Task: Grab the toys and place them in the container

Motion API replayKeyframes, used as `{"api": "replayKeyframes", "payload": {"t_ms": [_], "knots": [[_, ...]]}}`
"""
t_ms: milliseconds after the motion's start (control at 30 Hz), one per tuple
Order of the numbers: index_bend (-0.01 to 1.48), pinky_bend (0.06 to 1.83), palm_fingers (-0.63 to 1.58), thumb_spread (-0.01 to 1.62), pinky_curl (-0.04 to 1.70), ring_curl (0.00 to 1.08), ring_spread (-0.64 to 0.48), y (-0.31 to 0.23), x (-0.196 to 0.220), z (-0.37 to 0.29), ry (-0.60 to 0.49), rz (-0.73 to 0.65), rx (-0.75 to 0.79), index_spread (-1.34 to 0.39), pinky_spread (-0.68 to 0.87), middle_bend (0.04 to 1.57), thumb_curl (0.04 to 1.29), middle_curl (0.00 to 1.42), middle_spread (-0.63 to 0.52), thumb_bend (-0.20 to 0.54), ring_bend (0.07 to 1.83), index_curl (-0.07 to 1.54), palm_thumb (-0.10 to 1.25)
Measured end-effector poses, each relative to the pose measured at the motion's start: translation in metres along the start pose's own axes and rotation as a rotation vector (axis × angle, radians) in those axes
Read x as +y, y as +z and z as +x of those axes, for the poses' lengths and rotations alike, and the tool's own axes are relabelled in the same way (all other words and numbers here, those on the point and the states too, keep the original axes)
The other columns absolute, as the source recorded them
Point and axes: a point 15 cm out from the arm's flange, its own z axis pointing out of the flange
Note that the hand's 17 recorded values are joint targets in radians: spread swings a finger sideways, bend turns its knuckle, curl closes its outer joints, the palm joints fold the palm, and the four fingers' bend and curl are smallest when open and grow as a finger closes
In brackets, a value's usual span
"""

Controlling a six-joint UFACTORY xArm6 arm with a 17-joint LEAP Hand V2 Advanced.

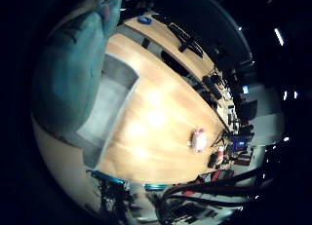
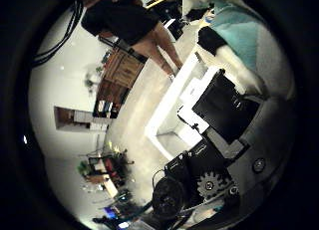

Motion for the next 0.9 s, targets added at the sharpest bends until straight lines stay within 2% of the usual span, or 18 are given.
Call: {"api": "replayKeyframes", "payload": {"t_ms": [267, 433, 467, 500, 533, 567, 600, 667, 700, 767, 900], "knots": [[0.32, 1.06, 1.22, 1.01, 0.41, 0.45, -0.34, 0.010, 0.001, -0.021, -0.040, -0.022, -0.008, -0.59, -0.59, 0.90, 0.51, 0.60, -0.40, -0.017, 1.17, 0.71, 1.05], [0.32, 1.06, 1.22, 1.01, 0.41, 0.45, -0.35, 0.019, 0.003, -0.025, -0.056, -0.050, -0.008, -0.59, -0.60, 0.90, 0.49, 0.59, -0.40, -0.040, 1.16, 0.72, 0.97], [0.32, 1.06, 1.20, 1.02, 0.41, 0.44, -0.35, 0.020, 0.003, -0.025, -0.061, -0.053, -0.007, -0.60, -0.60, 0.89, 0.47, 0.59, -0.40, -0.061, 1.14, 0.72, 0.91], [0.31, 1.07, 1.12, 1.02, 0.41, 0.44, -0.36, 0.021, 0.003, -0.025, -0.062, -0.055, -0.007, -0.60, -0.60, 0.85, 0.43, 0.58, -0.41, -0.117, 1.13, 0.72, 0.77], [0.31, 1.06, 1.12, 1.02, 0.41, 0.44, -0.36, 0.023, 0.002, -0.024, -0.066, -0.058, -0.007, -0.60, -0.60, 0.84, 0.42, 0.58, -0.41, -0.103, 1.13, 0.72, 0.75], [0.27, 1.07, 0.97, 1.01, 0.41, 0.43, -0.36, 0.024, 0.002, -0.023, -0.073, -0.061, -0.006, -0.59, -0.59, 0.78, 0.37, 0.56, -0.41, -0.173, 1.11, 0.71, 0.54], [0.26, 1.08, 0.90, 1.00, 0.42, 0.43, -0.36, 0.026, 0.002, -0.022, -0.085, -0.064, -0.007, -0.58, -0.58, 0.74, 0.36, 0.55, -0.40, -0.171, 1.10, 0.72, 0.47], [0.24, 1.06, 0.43, 0.93, 0.45, 0.44, -0.32, 0.030, 0.004, -0.020, -0.106, -0.081, -0.007, -0.55, -0.43, 0.60, 0.31, 0.52, -0.33, -0.150, 1.01, 0.73, 0.23], [0.22, 1.08, 0.33, 0.90, 0.46, 0.42, -0.28, 0.033, 0.006, -0.020, -0.108, -0.095, -0.006, -0.54, -0.35, 0.57, 0.30, 0.51, -0.29, -0.127, 0.96, 0.71, 0.16], [0.18, 1.07, 0.21, 0.85, 0.45, 0.38, -0.21, 0.040, 0.011, -0.018, -0.119, -0.134, -0.008, -0.52, -0.19, 0.51, 0.29, 0.48, -0.23, -0.098, 0.87, 0.67, 0.08], [0.19, 1.06, 0.20, 0.81, 0.40, 0.30, -0.10, 0.041, 0.008, -0.021, -0.133, -0.145, -0.031, -0.49, 0.05, 0.45, 0.29, 0.44, -0.16, -0.053, 0.77, 0.60, 0.02]]}}
